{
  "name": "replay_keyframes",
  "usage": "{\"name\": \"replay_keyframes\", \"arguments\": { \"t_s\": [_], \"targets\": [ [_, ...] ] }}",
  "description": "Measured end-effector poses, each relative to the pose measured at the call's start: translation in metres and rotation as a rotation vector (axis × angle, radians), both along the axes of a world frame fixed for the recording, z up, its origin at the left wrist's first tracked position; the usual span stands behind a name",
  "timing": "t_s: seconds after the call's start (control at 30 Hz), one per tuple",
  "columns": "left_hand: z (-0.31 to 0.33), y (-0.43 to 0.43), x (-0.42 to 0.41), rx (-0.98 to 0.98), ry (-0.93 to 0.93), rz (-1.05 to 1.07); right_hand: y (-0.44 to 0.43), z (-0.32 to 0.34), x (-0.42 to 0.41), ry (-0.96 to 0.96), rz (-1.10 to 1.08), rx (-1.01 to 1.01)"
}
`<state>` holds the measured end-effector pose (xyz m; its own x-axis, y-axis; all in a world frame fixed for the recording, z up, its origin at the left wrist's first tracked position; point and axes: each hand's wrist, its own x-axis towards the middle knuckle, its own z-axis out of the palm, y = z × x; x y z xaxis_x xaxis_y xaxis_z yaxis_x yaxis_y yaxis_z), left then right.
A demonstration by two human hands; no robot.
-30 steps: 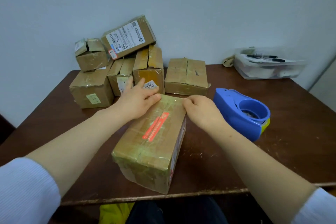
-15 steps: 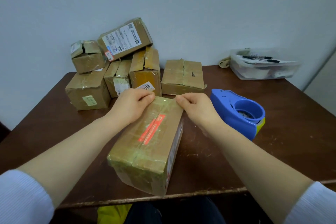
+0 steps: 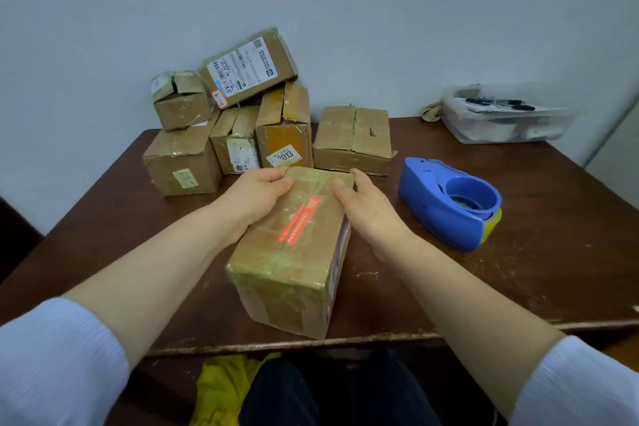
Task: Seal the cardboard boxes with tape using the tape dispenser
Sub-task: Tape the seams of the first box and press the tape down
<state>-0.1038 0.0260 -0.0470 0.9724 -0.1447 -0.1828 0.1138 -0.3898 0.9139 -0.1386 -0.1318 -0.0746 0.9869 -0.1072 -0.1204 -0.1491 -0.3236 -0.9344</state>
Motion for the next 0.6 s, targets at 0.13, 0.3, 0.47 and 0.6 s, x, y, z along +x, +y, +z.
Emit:
{"name": "replay_keyframes", "arguments": {
  "t_s": [0.13,0.3,0.47,0.6],
  "targets": [
    [0.003,0.008,-0.009,-0.054,0.061,-0.012,-0.008,-0.003,-0.013,0.059,-0.064,0.203],
    [-0.002,0.013,-0.027,-0.021,0.125,0.044,0.013,-0.021,-0.026,0.085,0.026,0.211],
    [0.007,0.013,-0.033,-0.224,0.172,0.053,0.009,-0.013,-0.019,0.093,-0.001,0.435],
    [0.012,0.011,-0.035,-0.351,0.104,0.01,-0.008,0.009,-0.017,0.125,-0.026,0.632]
  ]
}}
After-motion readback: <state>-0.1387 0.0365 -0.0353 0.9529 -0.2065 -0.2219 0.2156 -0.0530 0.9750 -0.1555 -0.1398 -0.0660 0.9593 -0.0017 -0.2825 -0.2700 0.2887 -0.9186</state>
